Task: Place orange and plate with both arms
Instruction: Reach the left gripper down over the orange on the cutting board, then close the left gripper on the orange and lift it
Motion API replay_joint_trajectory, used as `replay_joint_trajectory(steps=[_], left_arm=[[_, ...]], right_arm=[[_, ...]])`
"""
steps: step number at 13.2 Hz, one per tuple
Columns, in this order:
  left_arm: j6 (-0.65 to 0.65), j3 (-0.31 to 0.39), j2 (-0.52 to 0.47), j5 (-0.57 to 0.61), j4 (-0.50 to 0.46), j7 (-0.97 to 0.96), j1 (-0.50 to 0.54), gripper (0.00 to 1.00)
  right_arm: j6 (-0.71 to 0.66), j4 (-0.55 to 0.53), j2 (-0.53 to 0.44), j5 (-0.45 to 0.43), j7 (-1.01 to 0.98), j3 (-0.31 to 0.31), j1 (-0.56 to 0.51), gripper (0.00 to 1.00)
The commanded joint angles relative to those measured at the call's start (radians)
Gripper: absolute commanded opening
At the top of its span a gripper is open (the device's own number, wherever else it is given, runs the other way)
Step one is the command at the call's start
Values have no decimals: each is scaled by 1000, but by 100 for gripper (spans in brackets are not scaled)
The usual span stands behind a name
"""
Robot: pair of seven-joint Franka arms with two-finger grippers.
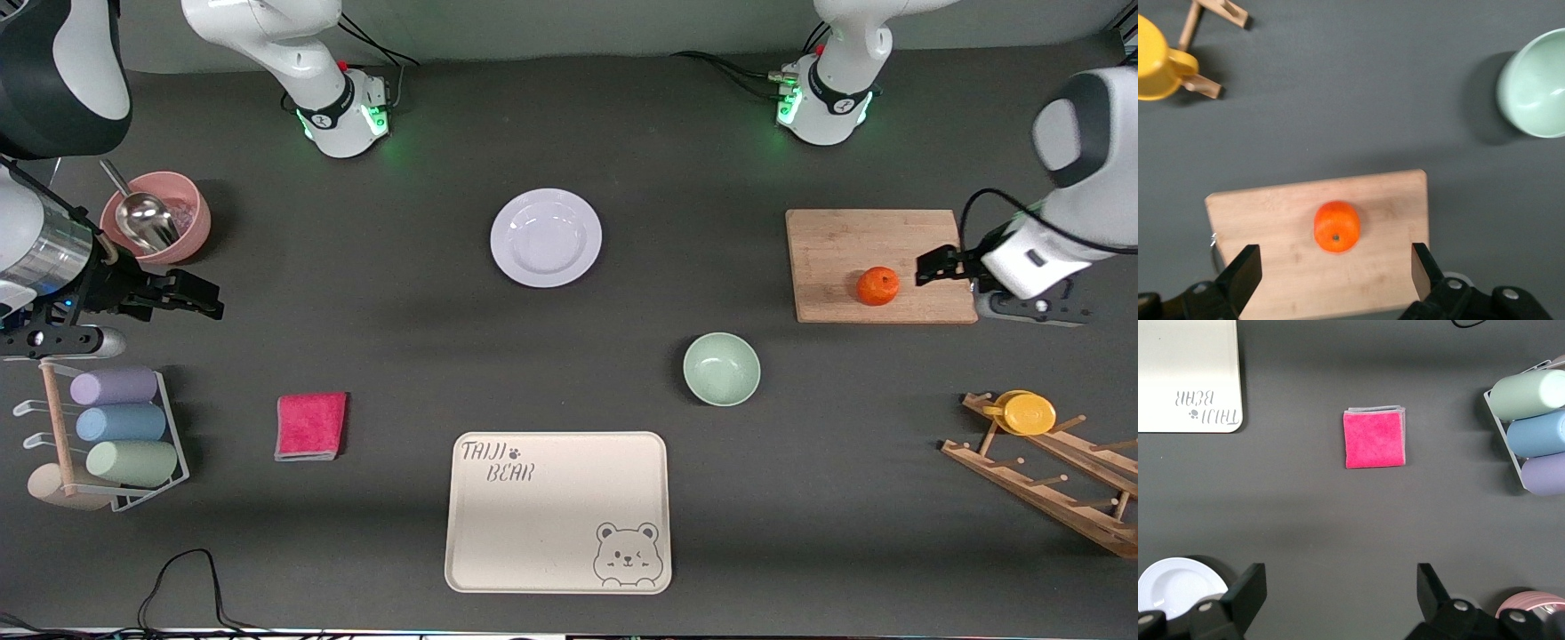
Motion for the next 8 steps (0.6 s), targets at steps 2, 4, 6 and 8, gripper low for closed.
replay_joint_trajectory(steps=[2,4,6,8], left_arm=[[315,2,-71,9,-307,-14,0,100],[481,2,-39,9,-398,-15,0,100],[561,2,17,9,-418,-15,1,100],[630,2,59,9,-438,-15,1,100]], right_arm=[[-22,11,-2,-16,24,0,3,100],[-22,8,-2,-16,24,0,2,100],[-23,7,-2,-13,24,-1,2,100],[-23,7,-2,-10,29,-1,2,100]])
